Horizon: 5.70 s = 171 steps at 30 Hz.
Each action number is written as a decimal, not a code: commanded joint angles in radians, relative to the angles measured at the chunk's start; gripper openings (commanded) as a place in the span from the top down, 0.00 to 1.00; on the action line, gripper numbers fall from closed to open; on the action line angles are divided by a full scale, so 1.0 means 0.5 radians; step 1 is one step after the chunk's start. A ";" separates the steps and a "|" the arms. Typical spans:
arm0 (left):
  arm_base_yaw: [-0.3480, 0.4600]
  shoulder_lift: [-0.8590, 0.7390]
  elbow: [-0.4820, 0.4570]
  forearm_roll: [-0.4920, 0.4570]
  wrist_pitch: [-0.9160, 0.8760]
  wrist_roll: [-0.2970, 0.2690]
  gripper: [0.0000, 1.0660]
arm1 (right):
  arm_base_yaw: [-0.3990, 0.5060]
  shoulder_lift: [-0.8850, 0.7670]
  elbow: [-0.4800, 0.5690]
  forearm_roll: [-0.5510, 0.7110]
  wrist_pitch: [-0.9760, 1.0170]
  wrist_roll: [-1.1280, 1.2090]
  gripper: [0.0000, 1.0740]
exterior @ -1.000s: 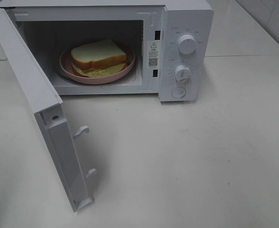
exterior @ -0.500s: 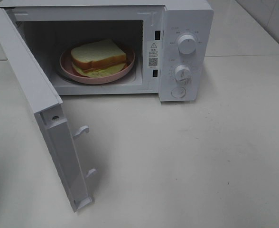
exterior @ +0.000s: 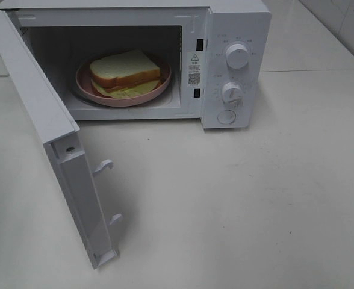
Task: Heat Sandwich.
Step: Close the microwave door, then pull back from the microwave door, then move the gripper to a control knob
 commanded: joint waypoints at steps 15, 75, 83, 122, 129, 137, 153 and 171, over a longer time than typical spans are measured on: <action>0.010 0.816 0.000 1.156 -0.896 -0.928 1.00 | -0.008 -0.054 0.006 -0.002 -0.012 0.008 0.29; -1.576 2.304 -1.110 -0.166 -1.208 -0.280 1.00 | -0.008 -0.054 0.006 -0.002 -0.012 0.000 0.29; -1.596 2.426 -1.342 -0.296 -1.120 -0.236 1.00 | -0.008 -0.054 0.006 -0.002 -0.012 0.000 0.29; -1.492 2.574 -1.776 -0.530 -0.726 0.022 1.00 | -0.008 -0.054 0.006 -0.004 -0.012 0.006 0.30; -1.506 2.346 -1.486 -0.512 -0.642 0.008 1.00 | -0.008 -0.054 0.006 -0.004 -0.012 0.008 0.30; -1.532 2.102 -1.426 -0.528 0.036 0.010 0.74 | -0.008 -0.054 0.006 -0.004 -0.012 0.008 0.30; -1.518 1.734 -1.428 -0.364 1.446 0.012 0.07 | -0.008 -0.054 0.006 -0.004 -0.012 0.008 0.30; -0.730 1.332 -1.438 -0.234 2.350 -0.224 0.07 | -0.008 -0.054 0.006 -0.002 -0.012 0.008 0.30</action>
